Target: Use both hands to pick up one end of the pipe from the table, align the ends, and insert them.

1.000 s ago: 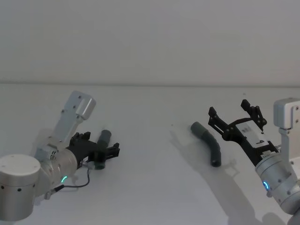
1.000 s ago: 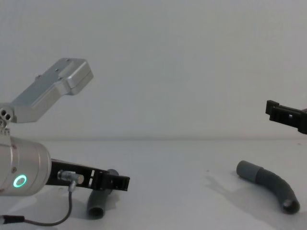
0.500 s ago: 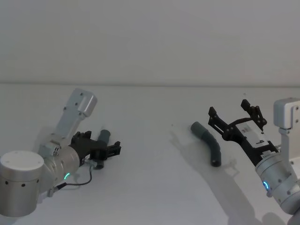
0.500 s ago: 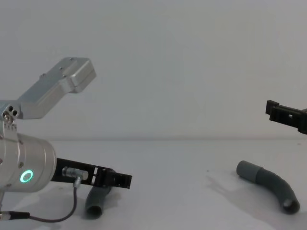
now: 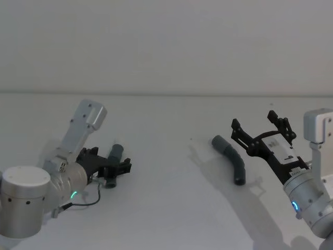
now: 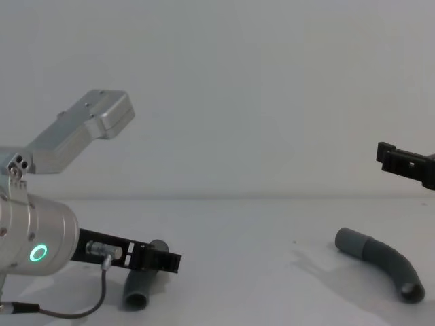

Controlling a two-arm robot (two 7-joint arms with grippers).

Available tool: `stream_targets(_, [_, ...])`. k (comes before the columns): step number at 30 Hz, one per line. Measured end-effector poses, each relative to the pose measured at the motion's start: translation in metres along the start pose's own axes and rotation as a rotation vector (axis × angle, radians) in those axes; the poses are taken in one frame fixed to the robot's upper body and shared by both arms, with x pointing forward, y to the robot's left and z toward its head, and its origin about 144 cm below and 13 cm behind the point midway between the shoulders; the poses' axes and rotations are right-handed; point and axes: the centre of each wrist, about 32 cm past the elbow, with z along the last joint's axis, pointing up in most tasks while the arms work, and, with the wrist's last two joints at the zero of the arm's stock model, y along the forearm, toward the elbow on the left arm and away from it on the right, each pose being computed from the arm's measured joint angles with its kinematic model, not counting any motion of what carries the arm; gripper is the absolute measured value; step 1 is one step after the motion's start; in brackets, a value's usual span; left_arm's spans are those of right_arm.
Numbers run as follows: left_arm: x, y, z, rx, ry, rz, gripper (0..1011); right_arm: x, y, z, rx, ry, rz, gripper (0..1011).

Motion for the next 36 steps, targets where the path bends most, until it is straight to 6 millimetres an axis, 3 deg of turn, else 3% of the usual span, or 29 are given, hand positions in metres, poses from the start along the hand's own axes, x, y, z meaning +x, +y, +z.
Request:
stream_targets(23, [0.002, -0.014, 0.001, 0.030, -0.003, -0.012, 1001, 0.000, 0.000, 0.000, 0.000, 0.000, 0.000, 1001])
stream_targets(30, [0.002, -0.016, 0.002, 0.037, -0.003, -0.014, 875, 0.000, 0.000, 0.000, 0.000, 0.000, 0.000, 1001])
stream_targets(36, [0.002, -0.017, 0.002, 0.039, -0.003, -0.017, 688, 0.000, 0.000, 0.000, 0.000, 0.000, 0.000, 1001])
